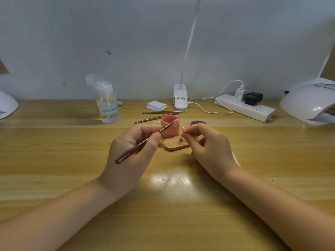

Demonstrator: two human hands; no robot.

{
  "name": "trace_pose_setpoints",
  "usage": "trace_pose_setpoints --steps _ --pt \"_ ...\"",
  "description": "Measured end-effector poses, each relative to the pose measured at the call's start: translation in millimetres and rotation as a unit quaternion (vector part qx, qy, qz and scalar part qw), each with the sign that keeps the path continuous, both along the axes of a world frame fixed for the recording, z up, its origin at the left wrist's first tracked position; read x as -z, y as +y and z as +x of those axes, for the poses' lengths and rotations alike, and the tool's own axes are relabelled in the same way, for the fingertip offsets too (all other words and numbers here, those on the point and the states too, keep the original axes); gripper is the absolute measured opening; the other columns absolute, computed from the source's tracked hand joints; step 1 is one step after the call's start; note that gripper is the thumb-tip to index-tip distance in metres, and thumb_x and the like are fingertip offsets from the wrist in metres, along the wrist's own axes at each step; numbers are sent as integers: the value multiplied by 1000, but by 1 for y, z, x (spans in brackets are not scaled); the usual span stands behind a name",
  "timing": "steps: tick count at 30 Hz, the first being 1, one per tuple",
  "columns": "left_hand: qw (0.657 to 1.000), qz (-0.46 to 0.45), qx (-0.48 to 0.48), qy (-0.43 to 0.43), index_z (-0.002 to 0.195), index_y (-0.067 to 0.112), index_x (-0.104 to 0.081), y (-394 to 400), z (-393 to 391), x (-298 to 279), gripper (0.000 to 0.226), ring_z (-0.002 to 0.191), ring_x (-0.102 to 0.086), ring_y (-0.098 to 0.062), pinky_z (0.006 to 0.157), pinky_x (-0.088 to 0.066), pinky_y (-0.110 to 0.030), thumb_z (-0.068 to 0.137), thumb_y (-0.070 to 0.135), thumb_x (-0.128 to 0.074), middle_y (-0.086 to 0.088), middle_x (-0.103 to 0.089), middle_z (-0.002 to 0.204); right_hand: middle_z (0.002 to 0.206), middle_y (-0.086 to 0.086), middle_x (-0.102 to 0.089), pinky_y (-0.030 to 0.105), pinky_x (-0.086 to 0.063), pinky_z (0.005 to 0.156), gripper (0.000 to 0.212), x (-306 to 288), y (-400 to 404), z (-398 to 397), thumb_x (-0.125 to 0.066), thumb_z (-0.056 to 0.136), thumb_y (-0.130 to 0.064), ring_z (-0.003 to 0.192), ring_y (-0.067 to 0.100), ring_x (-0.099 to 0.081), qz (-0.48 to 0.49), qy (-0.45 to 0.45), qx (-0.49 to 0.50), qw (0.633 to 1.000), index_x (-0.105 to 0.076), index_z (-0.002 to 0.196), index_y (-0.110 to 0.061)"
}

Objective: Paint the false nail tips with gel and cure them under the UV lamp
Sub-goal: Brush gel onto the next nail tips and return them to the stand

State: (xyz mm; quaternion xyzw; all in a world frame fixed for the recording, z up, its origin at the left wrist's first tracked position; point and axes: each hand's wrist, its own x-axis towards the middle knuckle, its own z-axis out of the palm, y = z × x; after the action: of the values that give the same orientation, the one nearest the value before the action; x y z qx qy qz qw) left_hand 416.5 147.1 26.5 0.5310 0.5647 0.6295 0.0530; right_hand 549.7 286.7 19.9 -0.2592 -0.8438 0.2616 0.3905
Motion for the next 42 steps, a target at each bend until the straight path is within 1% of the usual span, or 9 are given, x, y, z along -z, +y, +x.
trace_pose_setpoints --steps 3,7,11,15,22,30,36,39,42 --pt "999 -11 39 22 106 23 -69 0 0 2 18 62 -63 -14 52 -52 -27 89 21 -65 -2 -71 84 82 -10 -68 43 -51 71 10 1 0 0 -67 90 -19 66 19 -61 18 5 8 1000 -71 99 -16" --pt "996 -26 45 77 100 23 -71 -1 -4 4 17 72 -65 -24 62 -54 -45 88 30 -61 3 -66 85 83 -8 -68 40 -50 69 8 2 1 -1 -67 90 -19 66 18 -59 36 14 24 999 -71 97 -17" --pt "997 -33 35 54 105 27 -69 0 -2 4 23 72 -67 -20 63 -57 -34 88 36 -56 -2 -70 89 86 -6 -69 39 -50 68 9 4 1 -1 -67 90 -18 66 18 -59 48 11 27 998 -71 98 -16" --pt "998 -38 36 32 105 23 -69 -1 -1 5 26 70 -68 -21 63 -57 -42 85 35 -56 -6 -71 85 86 -5 -69 37 -49 67 9 4 1 -1 -67 90 -18 66 16 -57 65 7 31 997 -71 97 -17" --pt "998 -27 36 34 101 16 -68 -3 -1 3 25 75 -67 -15 63 -55 -28 87 31 -53 2 -71 87 87 -5 -69 39 -50 67 8 5 1 -1 -67 90 -18 66 17 -58 63 7 31 998 -71 97 -17" --pt "998 -33 17 49 97 20 -69 -4 -1 0 23 83 -68 -14 71 -54 -41 86 32 -52 5 -73 86 87 -6 -69 40 -50 67 8 4 0 -1 -66 90 -18 65 16 -59 58 11 25 998 -70 97 -18" --pt "999 -38 23 25 95 20 -71 -3 0 0 19 77 -67 -16 66 -53 -36 86 29 -57 2 -74 85 86 -8 -68 42 -51 69 8 2 -1 0 -65 91 -18 66 17 -59 36 8 12 999 -70 98 -18" --pt "999 -22 42 -4 84 17 -71 -4 -2 -7 21 70 -67 -12 59 -49 -20 80 27 -54 -3 -72 74 88 -6 -68 44 -50 71 9 2 1 0 -65 91 -19 67 19 -59 20 8 17 1000 -70 99 -18" --pt "998 -19 3 -63 76 14 -68 10 -8 -27 17 55 -60 -10 49 -48 -21 78 15 -52 0 -67 60 87 -7 -69 42 -50 70 8 3 3 -2 -66 91 -20 64 18 -58 17 9 22 1000 -70 97 -19"
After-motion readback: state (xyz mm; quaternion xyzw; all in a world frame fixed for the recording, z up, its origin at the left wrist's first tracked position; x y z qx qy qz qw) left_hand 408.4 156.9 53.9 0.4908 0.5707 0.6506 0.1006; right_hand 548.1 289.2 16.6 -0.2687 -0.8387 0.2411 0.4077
